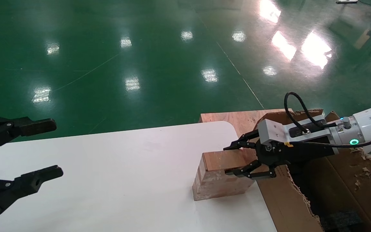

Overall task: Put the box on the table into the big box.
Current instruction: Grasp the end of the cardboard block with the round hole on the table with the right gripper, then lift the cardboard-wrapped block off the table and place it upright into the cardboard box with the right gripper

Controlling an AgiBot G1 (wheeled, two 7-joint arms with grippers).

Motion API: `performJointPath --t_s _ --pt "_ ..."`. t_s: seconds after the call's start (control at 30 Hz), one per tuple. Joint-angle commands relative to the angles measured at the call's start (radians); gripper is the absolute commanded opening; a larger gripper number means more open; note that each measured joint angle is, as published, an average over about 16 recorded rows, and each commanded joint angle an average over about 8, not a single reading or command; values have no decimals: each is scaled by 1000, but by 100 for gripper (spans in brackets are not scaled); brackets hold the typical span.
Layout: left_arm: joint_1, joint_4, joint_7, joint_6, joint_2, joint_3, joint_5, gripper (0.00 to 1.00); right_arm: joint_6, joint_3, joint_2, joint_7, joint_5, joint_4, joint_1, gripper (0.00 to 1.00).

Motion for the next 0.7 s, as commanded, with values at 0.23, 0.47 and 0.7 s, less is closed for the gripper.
performJointPath --t_s 0.23,0.47,0.7 --pt "0 0 0 0 0 0 0 0 3 -3 29 80 27 36 29 0" --pt "0 0 0 0 0 0 0 0 1 3 164 281 104 178 151 0" --pt "0 0 0 0 0 0 0 0 44 34 316 463 57 275 334 0"
